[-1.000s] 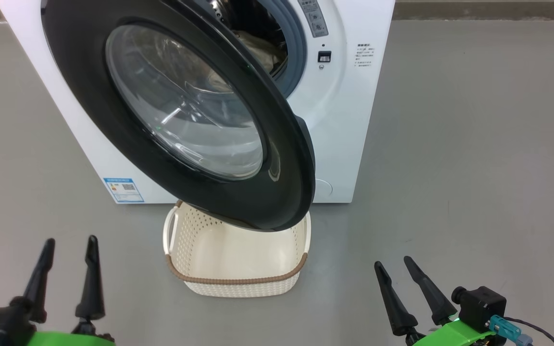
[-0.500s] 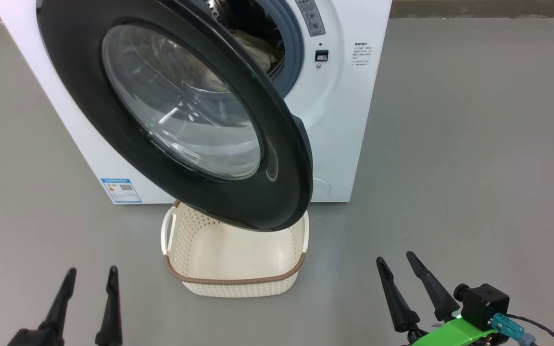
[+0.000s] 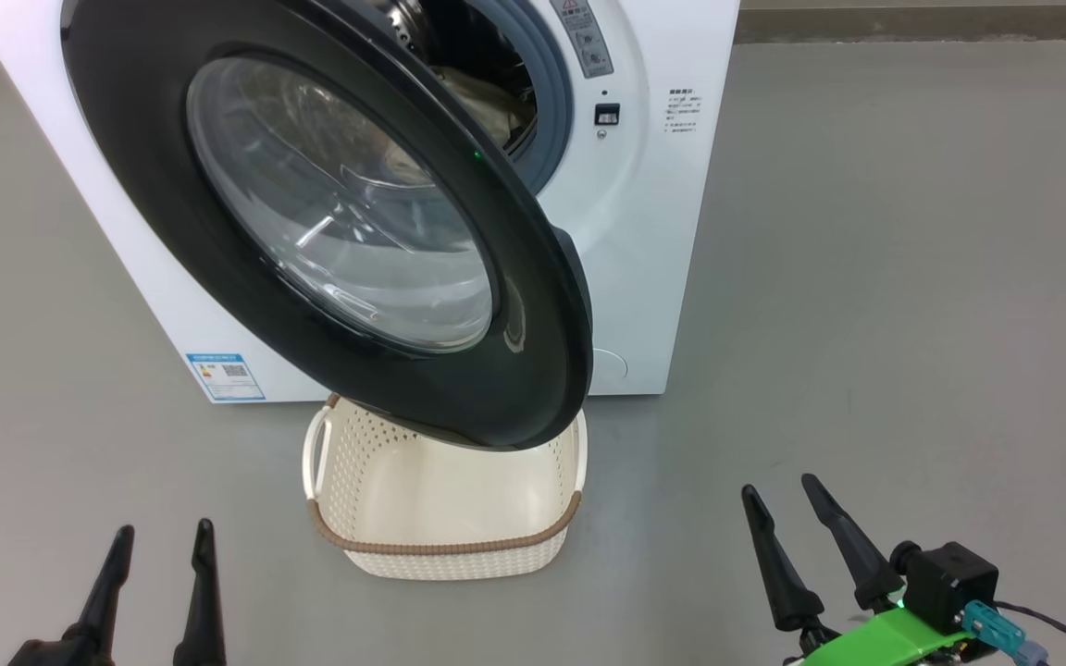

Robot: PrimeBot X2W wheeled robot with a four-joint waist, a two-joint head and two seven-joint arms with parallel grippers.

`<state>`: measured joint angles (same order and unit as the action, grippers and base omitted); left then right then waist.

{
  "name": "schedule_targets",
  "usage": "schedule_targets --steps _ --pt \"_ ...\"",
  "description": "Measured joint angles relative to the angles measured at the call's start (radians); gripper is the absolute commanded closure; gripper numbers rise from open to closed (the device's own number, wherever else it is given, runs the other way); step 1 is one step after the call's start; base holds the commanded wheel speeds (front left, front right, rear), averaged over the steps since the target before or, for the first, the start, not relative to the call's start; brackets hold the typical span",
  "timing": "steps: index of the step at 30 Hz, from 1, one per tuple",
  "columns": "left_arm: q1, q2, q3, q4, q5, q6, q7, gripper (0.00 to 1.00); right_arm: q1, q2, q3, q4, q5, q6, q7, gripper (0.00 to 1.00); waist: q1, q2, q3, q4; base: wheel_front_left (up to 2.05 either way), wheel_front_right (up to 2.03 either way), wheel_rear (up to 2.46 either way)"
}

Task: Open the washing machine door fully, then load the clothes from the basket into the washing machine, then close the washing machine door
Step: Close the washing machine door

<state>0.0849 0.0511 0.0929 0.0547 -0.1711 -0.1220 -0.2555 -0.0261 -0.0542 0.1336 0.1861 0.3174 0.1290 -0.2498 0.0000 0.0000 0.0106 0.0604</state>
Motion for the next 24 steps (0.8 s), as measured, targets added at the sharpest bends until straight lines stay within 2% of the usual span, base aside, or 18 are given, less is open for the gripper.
schedule_targets --steps 24 --pt "0.000 -0.007 0.012 0.033 0.000 0.003 0.000 0.00 0.019 0.002 -0.019 -0.002 -0.001 0.000 0.000 0.00 0.0000 0.0000 -0.015 -0.002 0.00 0.00 0.00"
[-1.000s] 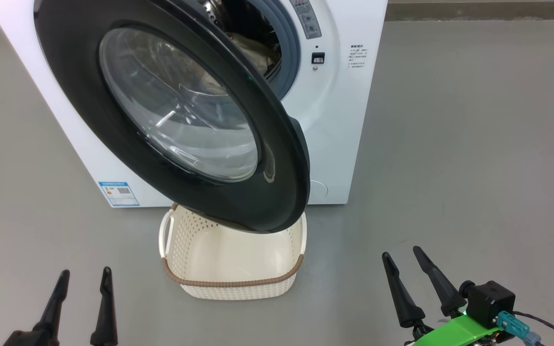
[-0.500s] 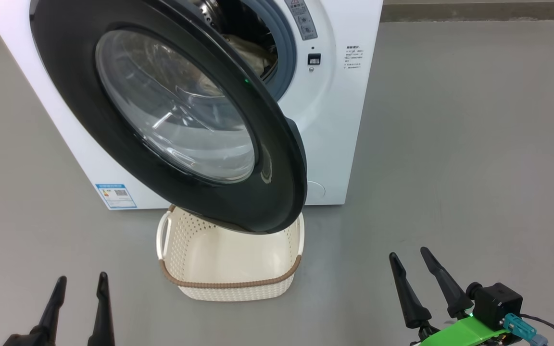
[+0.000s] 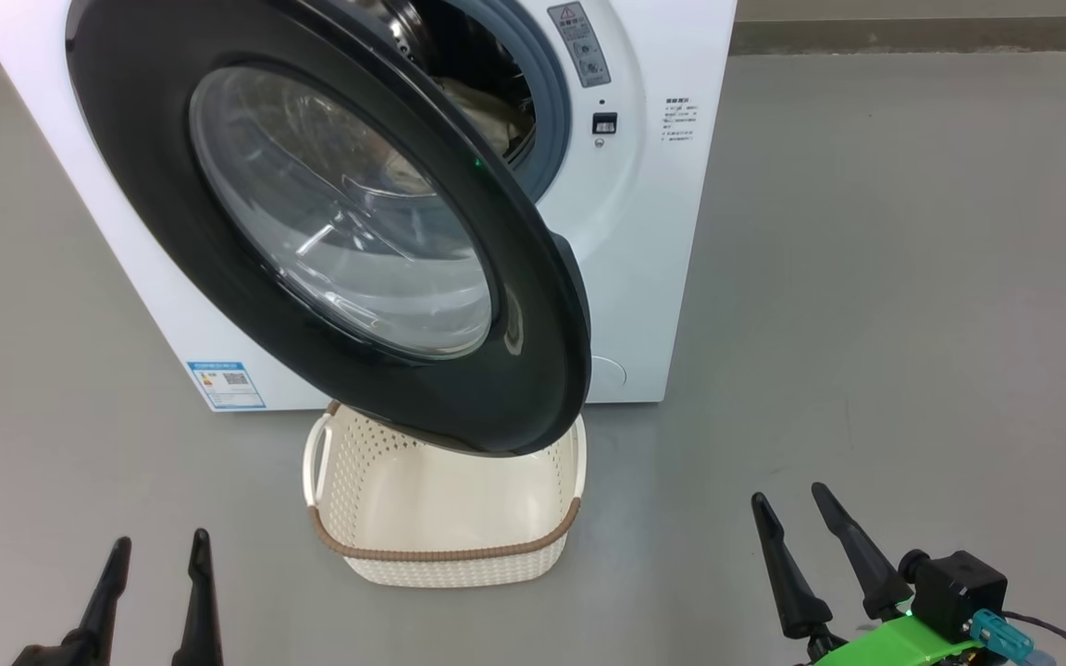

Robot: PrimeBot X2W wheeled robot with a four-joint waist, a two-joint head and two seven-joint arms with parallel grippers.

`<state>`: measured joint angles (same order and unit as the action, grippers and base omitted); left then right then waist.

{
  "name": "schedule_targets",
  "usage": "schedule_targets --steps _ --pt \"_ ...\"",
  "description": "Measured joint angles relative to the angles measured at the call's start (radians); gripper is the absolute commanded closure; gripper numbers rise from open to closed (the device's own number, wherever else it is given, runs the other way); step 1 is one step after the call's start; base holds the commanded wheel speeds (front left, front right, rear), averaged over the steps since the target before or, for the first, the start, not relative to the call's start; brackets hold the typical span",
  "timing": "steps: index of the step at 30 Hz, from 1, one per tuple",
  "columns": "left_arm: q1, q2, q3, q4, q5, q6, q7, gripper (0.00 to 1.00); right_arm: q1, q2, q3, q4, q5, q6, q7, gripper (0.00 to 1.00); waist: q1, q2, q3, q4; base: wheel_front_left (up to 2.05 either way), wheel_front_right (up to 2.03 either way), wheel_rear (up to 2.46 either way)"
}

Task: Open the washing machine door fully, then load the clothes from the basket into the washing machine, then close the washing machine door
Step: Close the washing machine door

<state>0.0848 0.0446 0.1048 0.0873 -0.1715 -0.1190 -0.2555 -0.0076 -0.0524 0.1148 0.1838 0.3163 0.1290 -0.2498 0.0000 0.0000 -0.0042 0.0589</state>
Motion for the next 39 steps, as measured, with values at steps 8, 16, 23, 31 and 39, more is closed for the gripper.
schedule_targets --steps 8,16,23,31,39 --pt "0.000 0.000 0.002 0.005 -0.001 0.000 0.000 0.00 0.009 0.001 -0.006 0.000 -0.005 0.000 0.000 0.00 0.0000 0.0000 -0.004 0.004 0.00 0.00 0.00" --pt "0.000 -0.001 -0.003 0.006 -0.003 -0.001 0.000 0.00 0.009 0.001 -0.022 -0.001 -0.010 0.000 0.000 0.00 0.0000 0.0000 -0.007 0.001 0.00 0.00 0.00" --pt "0.000 -0.001 -0.024 0.007 -0.016 -0.005 0.000 0.00 0.009 0.001 -0.027 -0.001 -0.010 0.000 0.000 0.00 0.0000 0.0000 -0.005 -0.005 0.00 0.00 0.00" --pt "0.000 0.002 -0.031 0.009 -0.021 -0.009 0.000 0.00 0.009 0.001 -0.032 -0.001 -0.010 0.000 0.000 0.00 0.0000 0.0000 -0.003 -0.009 0.00 0.00 0.00" --pt "0.000 0.003 -0.036 0.009 -0.021 -0.009 0.000 0.00 0.010 0.001 -0.034 -0.001 -0.010 0.000 0.000 0.00 0.0000 0.0000 -0.003 -0.009 0.00 0.00 0.00"
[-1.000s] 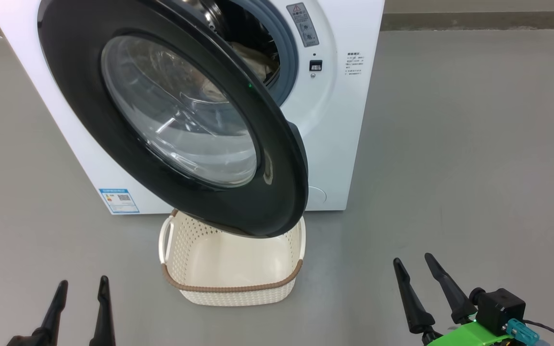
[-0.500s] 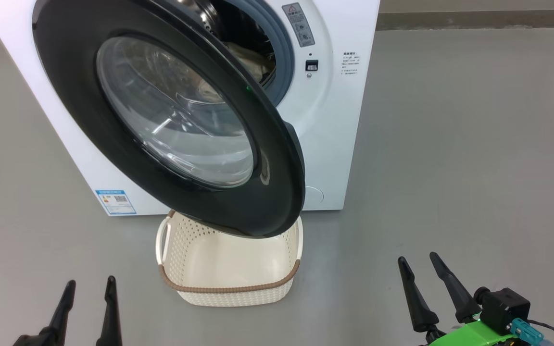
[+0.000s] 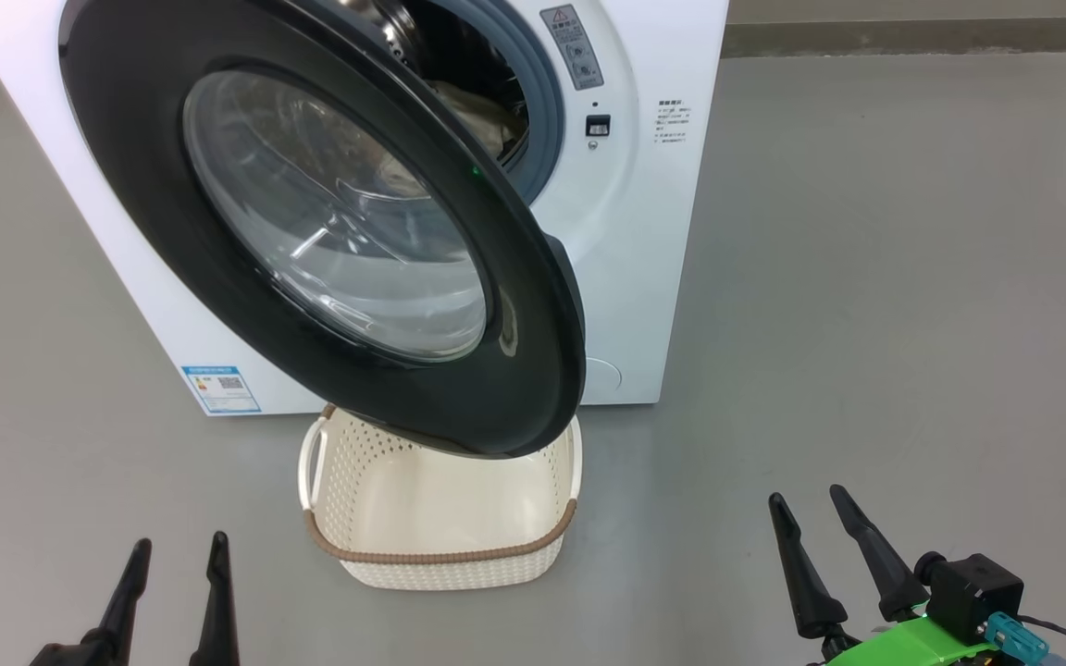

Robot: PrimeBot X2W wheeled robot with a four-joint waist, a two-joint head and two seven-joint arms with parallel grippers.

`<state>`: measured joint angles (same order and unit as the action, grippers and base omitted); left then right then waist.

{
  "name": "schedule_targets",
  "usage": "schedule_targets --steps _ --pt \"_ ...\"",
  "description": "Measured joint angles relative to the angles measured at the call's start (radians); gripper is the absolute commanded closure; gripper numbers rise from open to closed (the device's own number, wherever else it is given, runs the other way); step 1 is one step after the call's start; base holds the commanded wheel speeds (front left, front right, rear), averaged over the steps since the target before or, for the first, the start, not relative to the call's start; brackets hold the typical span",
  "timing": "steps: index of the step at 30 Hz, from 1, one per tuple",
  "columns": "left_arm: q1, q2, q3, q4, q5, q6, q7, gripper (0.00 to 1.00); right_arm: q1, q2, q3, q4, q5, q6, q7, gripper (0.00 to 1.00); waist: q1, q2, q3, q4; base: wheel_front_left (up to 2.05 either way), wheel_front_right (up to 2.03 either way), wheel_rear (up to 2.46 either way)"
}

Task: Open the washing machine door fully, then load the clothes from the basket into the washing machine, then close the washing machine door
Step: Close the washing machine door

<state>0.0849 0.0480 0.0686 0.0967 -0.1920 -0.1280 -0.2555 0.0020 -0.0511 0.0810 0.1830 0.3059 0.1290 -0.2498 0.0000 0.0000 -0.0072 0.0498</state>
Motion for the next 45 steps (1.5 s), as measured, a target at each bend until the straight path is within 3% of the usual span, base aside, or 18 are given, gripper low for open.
schedule_targets --steps 13,16,22,32,38,45 --pt "0.000 0.000 0.001 0.000 -0.006 0.000 0.000 0.00 0.000 0.000 -0.002 -0.001 0.000 0.000 0.000 0.00 0.0000 0.0000 0.002 0.002 0.00 0.00 0.00" --pt "0.000 0.000 0.000 0.000 -0.006 0.000 0.000 0.00 0.000 0.001 0.001 0.002 0.008 0.000 0.000 1.00 0.0000 0.0000 0.003 0.003 0.00 0.00 0.00" --pt "0.000 0.001 -0.010 0.000 -0.018 0.000 0.000 0.00 0.000 0.002 -0.034 -0.075 0.032 0.000 0.000 1.00 0.0000 0.0000 0.005 0.004 0.00 0.00 0.00" --pt "0.000 0.007 -0.013 0.000 -0.027 0.000 0.000 0.00 -0.052 0.001 -0.031 -0.435 0.060 0.000 -0.007 1.00 0.0000 0.0001 0.016 0.008 0.00 0.00 0.00" --pt "-0.001 0.006 -0.015 0.001 -0.037 0.000 0.000 0.00 -0.105 -0.028 0.108 -0.549 0.052 0.000 -0.007 1.00 0.0000 0.0000 0.026 0.019 0.00 0.00 0.00" --pt "-0.009 0.005 -0.034 0.001 -0.052 0.000 0.000 0.00 -0.193 -0.141 0.364 -0.549 0.079 0.000 -0.007 1.00 0.0000 0.0000 0.042 0.051 0.00 0.00 0.00"
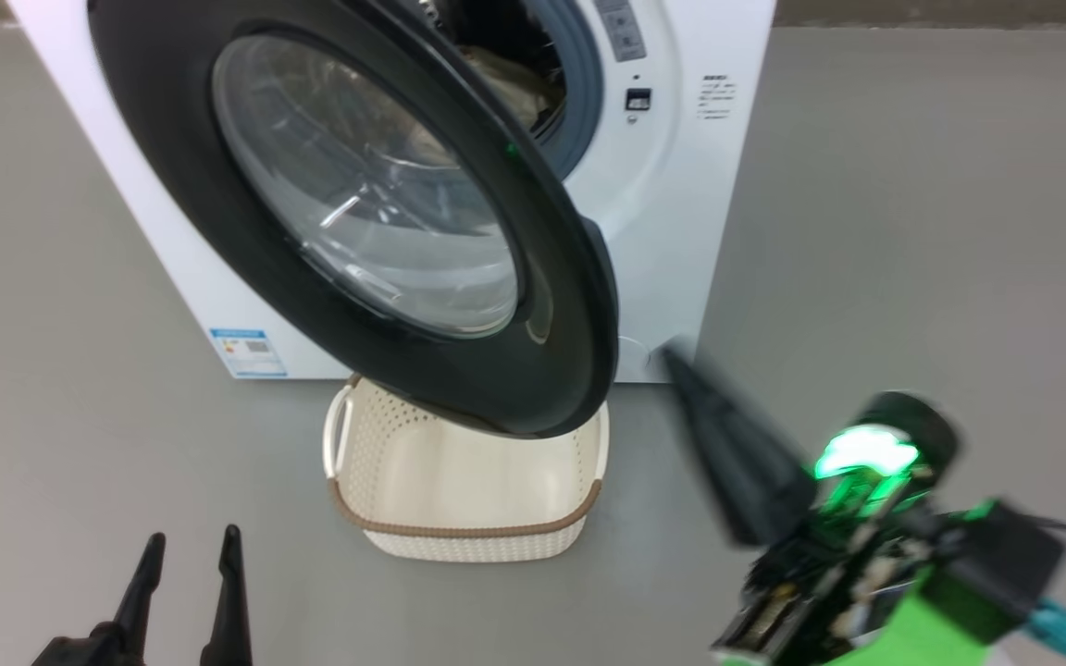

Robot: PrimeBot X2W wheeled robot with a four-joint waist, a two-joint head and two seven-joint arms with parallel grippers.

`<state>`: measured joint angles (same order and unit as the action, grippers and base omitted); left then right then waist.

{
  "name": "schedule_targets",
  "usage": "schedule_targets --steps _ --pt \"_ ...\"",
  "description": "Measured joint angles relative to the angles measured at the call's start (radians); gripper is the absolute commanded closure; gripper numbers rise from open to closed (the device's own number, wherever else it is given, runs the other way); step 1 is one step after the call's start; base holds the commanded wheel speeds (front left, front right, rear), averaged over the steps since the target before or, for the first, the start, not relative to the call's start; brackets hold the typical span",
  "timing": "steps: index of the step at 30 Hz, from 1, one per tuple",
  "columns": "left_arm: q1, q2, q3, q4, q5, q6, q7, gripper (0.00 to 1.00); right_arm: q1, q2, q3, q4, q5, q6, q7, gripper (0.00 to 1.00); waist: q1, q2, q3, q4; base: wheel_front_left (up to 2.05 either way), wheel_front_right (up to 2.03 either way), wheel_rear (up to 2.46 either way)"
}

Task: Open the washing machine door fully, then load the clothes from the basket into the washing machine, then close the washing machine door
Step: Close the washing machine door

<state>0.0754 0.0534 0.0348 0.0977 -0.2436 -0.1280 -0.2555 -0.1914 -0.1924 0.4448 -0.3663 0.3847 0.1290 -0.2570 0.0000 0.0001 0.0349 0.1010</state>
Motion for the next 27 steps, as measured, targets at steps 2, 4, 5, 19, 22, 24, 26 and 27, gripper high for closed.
schedule_targets --steps 2,4,5,19,22,24,26,27 --pt "-0.004 0.000 -0.007 0.000 0.000 0.000 0.000 0.00 -0.028 -0.028 0.058 0.023 0.005 0.000 0.000 1.00 0.0000 0.0000 0.007 0.011 0.00 0.00 0.00" --pt "-0.008 -0.001 -0.009 0.000 0.000 0.000 0.000 0.00 -0.041 -0.039 0.082 0.038 0.006 0.000 0.000 1.00 0.0000 0.0000 0.010 0.018 0.00 0.00 0.00" --pt "-0.014 -0.001 -0.011 0.000 0.000 0.000 0.000 0.00 -0.056 -0.050 0.109 0.053 0.006 0.000 0.002 1.00 0.0000 0.0000 0.014 0.024 0.00 0.00 0.00" --pt "-0.103 -0.006 -0.073 -0.012 -0.023 0.000 0.000 0.00 -0.181 -0.091 0.357 0.320 0.066 0.000 0.089 1.00 0.0000 0.0000 0.115 0.111 0.00 0.00 0.00" --pt "-0.131 -0.007 -0.089 -0.015 -0.028 0.000 0.000 0.00 -0.203 -0.091 0.353 0.372 0.067 0.000 0.086 1.00 0.0000 0.0000 0.148 0.126 0.00 0.00 0.00" --pt "-0.151 -0.010 -0.098 -0.017 -0.032 0.000 0.000 0.00 -0.213 -0.090 0.334 0.406 0.065 0.000 0.078 1.00 0.0000 0.0000 0.171 0.137 0.00 0.00 0.00" --pt "-0.171 -0.011 -0.105 -0.020 -0.037 0.000 0.000 0.00 -0.222 -0.090 0.303 0.437 0.051 0.000 0.066 1.00 0.0000 0.0000 0.193 0.146 0.00 0.00 0.00" --pt "-0.180 -0.012 -0.108 -0.021 -0.037 0.000 0.000 0.00 -0.225 -0.089 0.286 0.453 0.044 0.000 0.061 1.00 0.0001 0.0000 0.204 0.151 0.00 0.00 0.00"
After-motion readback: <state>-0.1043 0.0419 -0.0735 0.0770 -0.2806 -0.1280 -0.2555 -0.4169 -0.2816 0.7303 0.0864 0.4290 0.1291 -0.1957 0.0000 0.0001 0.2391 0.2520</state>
